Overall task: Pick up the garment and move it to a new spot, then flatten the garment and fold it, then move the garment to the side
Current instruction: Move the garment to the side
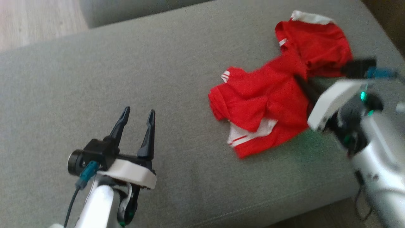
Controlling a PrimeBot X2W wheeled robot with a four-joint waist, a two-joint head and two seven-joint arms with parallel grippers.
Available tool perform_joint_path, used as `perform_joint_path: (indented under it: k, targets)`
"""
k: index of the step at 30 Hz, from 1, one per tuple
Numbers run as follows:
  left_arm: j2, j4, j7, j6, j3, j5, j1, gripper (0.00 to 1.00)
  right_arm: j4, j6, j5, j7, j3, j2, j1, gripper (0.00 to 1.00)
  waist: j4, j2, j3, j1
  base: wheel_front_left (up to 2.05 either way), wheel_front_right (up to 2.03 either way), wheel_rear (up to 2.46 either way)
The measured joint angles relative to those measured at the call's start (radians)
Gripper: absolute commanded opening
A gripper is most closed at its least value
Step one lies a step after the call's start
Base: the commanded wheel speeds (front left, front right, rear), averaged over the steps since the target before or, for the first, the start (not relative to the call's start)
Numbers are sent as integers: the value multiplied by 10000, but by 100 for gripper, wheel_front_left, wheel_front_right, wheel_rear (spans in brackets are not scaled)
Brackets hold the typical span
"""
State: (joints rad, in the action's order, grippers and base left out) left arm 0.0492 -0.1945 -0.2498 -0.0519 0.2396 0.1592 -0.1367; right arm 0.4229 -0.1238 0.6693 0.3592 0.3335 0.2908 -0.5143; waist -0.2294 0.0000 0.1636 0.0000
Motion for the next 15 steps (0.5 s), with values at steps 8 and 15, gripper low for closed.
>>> perform_joint_path:
  k: [8,15]
  targets:
    - [-12,-35,0,4,63,0,-546,100,-117,0,100,920,654,1204,-2592,0,463,0,927,0,0,0,0]
    - [-15,-63,0,6,67,4,-650,100,207,0,111,1969,656,2364,-3495,0,677,0,1426,1,0,0,0]
